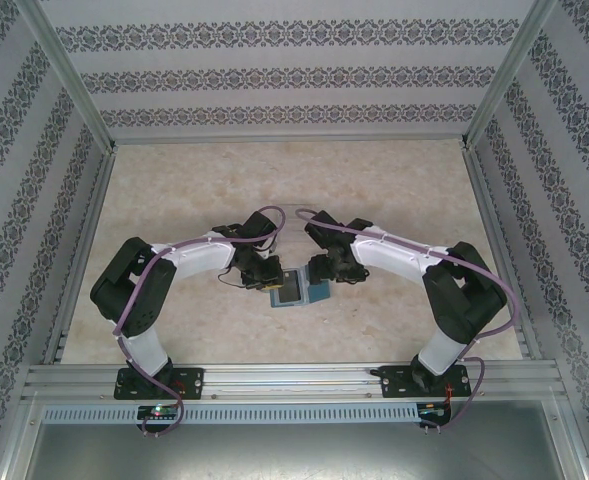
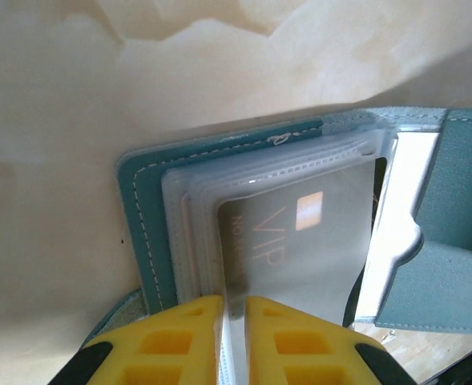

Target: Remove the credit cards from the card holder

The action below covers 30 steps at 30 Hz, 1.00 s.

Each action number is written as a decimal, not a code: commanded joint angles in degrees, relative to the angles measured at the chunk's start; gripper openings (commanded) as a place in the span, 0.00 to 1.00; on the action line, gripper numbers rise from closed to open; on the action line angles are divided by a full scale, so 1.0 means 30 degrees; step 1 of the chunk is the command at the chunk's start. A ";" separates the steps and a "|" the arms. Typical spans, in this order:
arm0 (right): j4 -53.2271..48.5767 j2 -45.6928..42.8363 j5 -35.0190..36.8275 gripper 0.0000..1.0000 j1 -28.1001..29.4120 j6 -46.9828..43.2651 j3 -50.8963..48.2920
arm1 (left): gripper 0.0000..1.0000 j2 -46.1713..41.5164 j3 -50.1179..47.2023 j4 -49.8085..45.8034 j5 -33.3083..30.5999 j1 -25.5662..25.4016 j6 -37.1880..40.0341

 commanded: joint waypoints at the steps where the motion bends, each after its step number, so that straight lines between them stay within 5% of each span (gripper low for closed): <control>1: -0.1636 0.0668 0.2850 0.85 0.0546 -0.0689 0.0086 | 0.16 0.0166 -0.0322 -0.0888 -0.0550 -0.0064 -0.0282; 12: -0.3295 0.3006 0.5432 0.77 0.1807 -0.1215 0.1652 | 0.16 -0.0082 -0.0461 -0.0918 -0.0727 -0.0064 -0.0323; 17: -0.2847 0.1565 0.3832 0.73 0.1740 -0.1113 0.1980 | 0.15 0.0100 -0.0242 -0.0947 -0.0542 -0.0064 -0.0124; 26: -0.0489 -0.0577 -0.0192 0.48 0.1409 0.0741 0.1769 | 0.15 0.0225 -0.0225 -0.0745 -0.0405 -0.0065 0.0013; 30: -0.0531 -0.1357 -0.0009 0.44 0.1372 0.1201 0.2001 | 0.13 0.0225 -0.0233 -0.0685 -0.0373 -0.0065 0.0009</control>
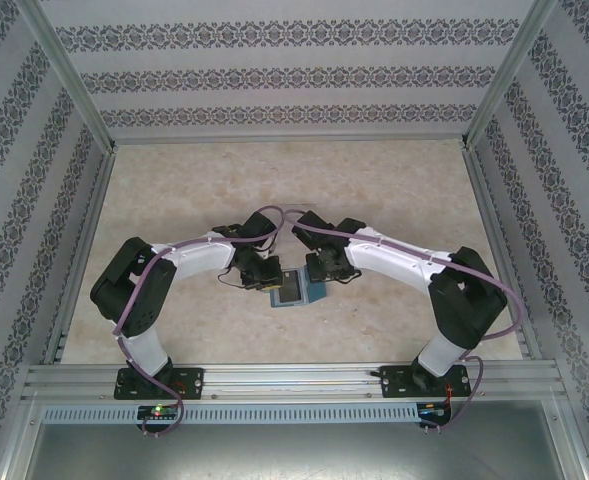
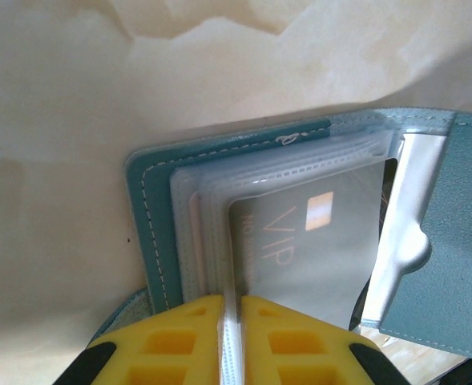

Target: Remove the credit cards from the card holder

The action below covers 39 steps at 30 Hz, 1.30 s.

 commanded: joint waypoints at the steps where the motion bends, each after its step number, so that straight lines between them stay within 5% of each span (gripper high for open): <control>1: 0.0139 -0.0888 -0.0447 0.43 -0.0201 0.0779 0.0569 | 0.13 0.0222 -0.0188 -0.0671 -0.0238 -0.0068 0.0144; 5: 0.0954 -0.1834 -0.1743 0.38 -0.0610 0.1085 0.0307 | 0.13 0.0232 -0.0179 -0.0642 -0.0251 -0.0065 0.0136; 15: 0.7171 -0.1523 -0.9853 0.26 -0.2545 0.3501 -0.2855 | 0.11 0.0042 -0.0274 -0.0667 -0.0251 -0.0064 0.0188; 28: 0.7471 0.0997 -0.9616 0.26 -0.3707 0.2618 -0.4040 | 0.09 0.0123 0.0025 -0.0920 -0.0251 -0.0067 0.0414; 39: 1.2666 0.1100 -1.3012 0.23 -0.4298 0.3614 -0.5876 | 0.08 0.0284 0.0159 -0.1311 -0.0408 -0.0072 0.0595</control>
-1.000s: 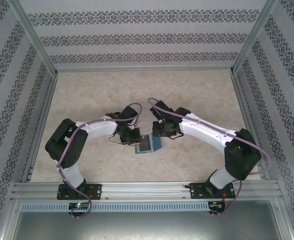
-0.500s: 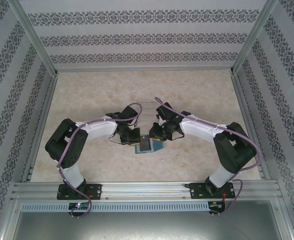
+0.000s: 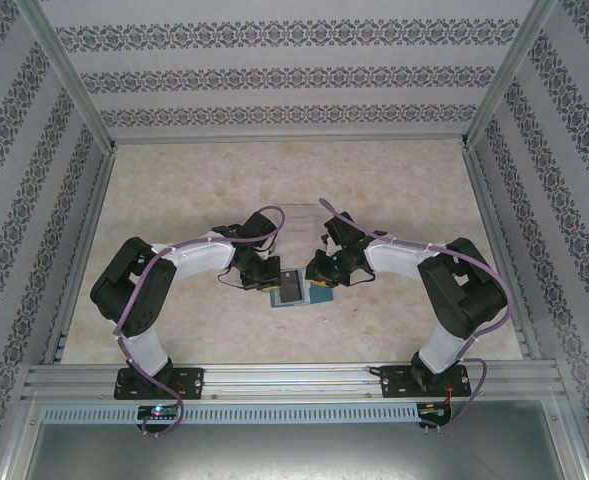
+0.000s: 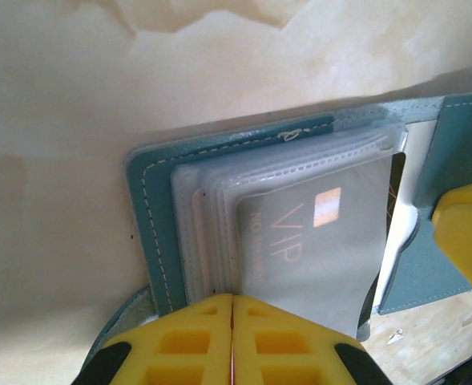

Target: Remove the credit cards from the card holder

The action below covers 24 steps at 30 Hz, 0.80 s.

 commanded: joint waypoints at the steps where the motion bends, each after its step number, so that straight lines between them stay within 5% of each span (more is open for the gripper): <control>1: 0.2590 0.0312 -0.1987 0.22 -0.0050 0.0576 -0.0369 | 0.08 0.0283 0.0154 -0.1141 -0.0404 -0.0065 0.0382; 24: 0.3828 0.1493 -0.2699 0.22 0.0612 0.1060 -0.0086 | 0.08 0.0337 0.0153 -0.1185 -0.0243 -0.0068 0.0483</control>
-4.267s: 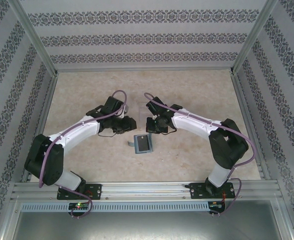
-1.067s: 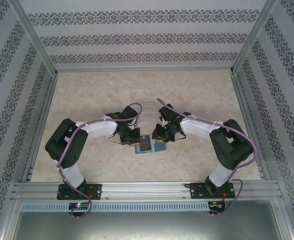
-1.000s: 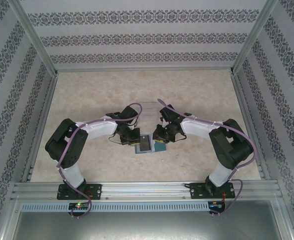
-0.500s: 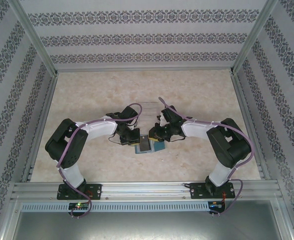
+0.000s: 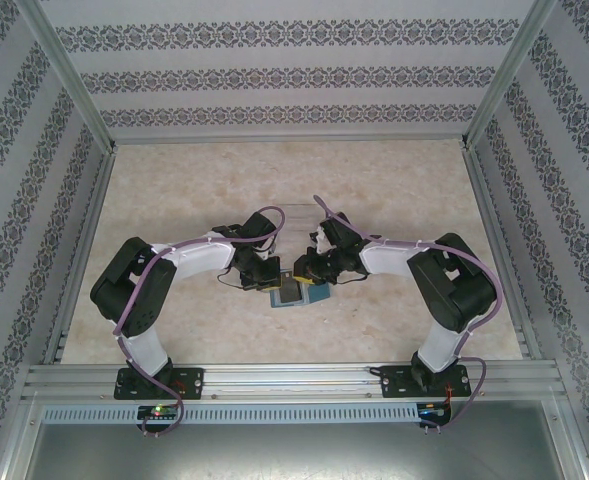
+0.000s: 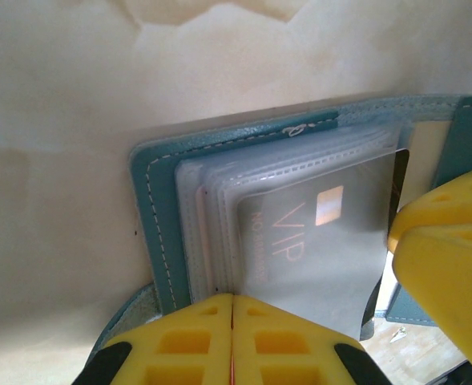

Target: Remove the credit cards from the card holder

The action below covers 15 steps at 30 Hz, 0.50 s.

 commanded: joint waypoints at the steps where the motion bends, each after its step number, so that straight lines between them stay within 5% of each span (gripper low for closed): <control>1: -0.0312 0.0420 0.0084 0.22 0.0256 -0.0086 0.0221 | 0.08 0.0342 0.0162 -0.1030 -0.0251 -0.0064 0.0430; 15: -0.2306 0.0133 0.1613 0.41 0.0461 -0.0941 0.0688 | 0.09 0.0240 0.0155 -0.1090 -0.0285 -0.0065 0.0440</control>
